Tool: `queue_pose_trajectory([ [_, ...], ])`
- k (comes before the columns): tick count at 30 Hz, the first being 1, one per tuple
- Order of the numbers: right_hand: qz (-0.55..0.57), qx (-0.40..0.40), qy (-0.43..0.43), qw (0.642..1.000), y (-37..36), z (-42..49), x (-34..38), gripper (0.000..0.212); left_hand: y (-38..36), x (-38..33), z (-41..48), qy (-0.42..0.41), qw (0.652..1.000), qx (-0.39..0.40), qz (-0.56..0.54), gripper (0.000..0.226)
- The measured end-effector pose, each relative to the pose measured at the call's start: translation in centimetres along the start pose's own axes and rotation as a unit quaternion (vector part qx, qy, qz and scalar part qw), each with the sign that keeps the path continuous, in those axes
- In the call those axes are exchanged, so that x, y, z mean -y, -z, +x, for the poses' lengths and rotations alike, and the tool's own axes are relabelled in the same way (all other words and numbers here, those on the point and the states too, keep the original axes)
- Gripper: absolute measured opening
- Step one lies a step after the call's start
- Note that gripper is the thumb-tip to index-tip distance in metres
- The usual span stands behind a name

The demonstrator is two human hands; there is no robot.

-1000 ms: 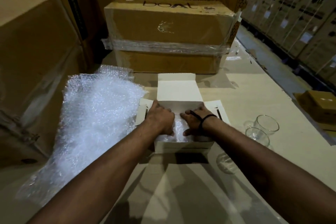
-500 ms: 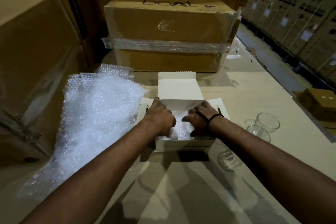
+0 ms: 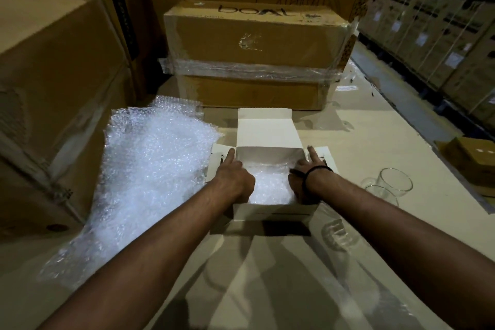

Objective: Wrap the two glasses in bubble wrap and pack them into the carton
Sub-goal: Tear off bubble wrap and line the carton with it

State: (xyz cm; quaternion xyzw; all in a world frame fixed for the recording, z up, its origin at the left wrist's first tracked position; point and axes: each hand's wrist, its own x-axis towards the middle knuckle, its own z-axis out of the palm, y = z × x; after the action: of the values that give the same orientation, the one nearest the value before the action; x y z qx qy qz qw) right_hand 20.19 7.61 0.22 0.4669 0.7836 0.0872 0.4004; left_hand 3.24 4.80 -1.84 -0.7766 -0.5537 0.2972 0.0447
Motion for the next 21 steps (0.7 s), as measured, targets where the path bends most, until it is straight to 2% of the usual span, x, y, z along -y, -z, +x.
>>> queue_pose_trajectory([
  [2,0.003,-0.012,0.003,1.000,0.0,0.1,0.3,0.058,0.1,-0.2,0.0,-0.001,1.000,0.005,-0.007,0.017],
  [4,0.024,-0.013,0.007,1.000,-0.1,0.1,0.1,0.062,0.3,0.0,-0.3,-0.004,0.999,-0.028,-0.032,0.013],
  [6,0.084,-0.055,0.019,0.995,-0.5,0.3,-0.6,0.059,0.3,0.9,-1.3,-0.004,0.989,-0.112,-0.093,0.017],
  [8,0.194,-0.158,0.021,0.968,-0.9,-0.1,-0.8,0.051,-0.7,2.3,-2.6,0.001,0.953,-0.231,-0.198,0.019],
  [10,0.309,-0.290,0.024,0.905,-1.2,-1.0,0.1,0.045,-2.9,3.5,-4.1,0.037,0.873,-0.383,-0.299,0.014],
  [12,0.396,-0.434,0.035,0.809,-1.4,-2.3,2.8,0.038,-5.6,4.4,-5.8,0.125,0.777,-0.489,-0.377,0.013],
  [13,0.416,-0.507,0.046,0.753,-1.4,-3.0,4.6,0.034,-7.0,4.7,-6.5,0.179,0.746,-0.502,-0.399,0.014],
  [14,0.424,-0.566,0.058,0.705,-1.5,-3.7,6.5,0.029,-8.4,4.9,-7.1,0.230,0.732,-0.489,-0.414,0.016],
  [15,0.424,-0.600,0.079,0.674,-1.6,-4.1,8.6,0.025,-9.5,5.0,-7.7,0.274,0.734,-0.456,-0.423,0.018],
  [16,0.427,-0.600,0.111,0.668,-1.9,-4.6,10.5,0.023,-10.5,5.0,-8.3,0.309,0.741,-0.409,-0.433,0.023],
  [18,0.450,-0.525,0.168,0.702,-2.8,-4.5,13.9,0.024,-12.3,5.3,-8.8,0.360,0.755,-0.334,-0.435,0.039],
  [19,0.459,-0.485,0.176,0.723,-3.4,-4.2,15.2,0.025,-12.9,5.6,-8.8,0.379,0.750,-0.314,-0.441,0.046],
  [21,0.453,-0.436,0.168,0.759,-4.5,-3.4,17.5,0.030,-14.1,6.8,-8.6,0.411,0.709,-0.288,-0.496,0.063],
])
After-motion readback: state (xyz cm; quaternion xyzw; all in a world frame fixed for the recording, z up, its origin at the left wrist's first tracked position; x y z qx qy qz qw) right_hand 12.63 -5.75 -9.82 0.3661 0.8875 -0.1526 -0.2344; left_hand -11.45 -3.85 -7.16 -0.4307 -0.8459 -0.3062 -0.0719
